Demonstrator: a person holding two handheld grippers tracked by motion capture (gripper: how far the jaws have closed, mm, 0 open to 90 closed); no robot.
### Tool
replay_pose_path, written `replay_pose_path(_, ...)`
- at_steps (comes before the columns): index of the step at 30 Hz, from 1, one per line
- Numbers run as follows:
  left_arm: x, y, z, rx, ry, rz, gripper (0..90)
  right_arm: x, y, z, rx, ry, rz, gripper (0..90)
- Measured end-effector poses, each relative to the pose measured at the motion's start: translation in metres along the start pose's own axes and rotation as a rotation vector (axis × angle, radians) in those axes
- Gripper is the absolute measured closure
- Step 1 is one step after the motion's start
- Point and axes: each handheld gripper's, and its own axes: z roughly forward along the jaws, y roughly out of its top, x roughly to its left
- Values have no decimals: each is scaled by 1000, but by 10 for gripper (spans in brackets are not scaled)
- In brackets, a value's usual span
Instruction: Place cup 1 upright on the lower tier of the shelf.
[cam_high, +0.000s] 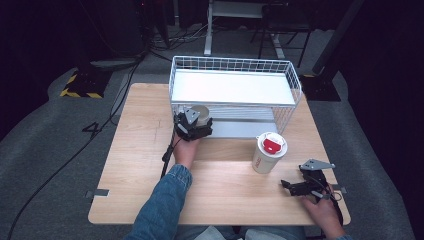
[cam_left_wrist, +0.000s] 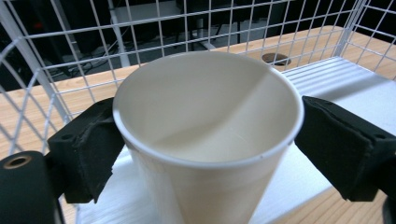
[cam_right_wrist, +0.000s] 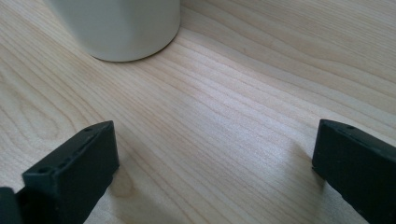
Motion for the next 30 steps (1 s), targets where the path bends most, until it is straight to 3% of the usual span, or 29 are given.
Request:
replay_pose_path(13,-6,1,-27,-5,3,26,82,0,0,0,0,0,0,4)
replay_pose_path(30,0,2,-81,-1,-50,26,109,0,0,0,2,1,-2,4)
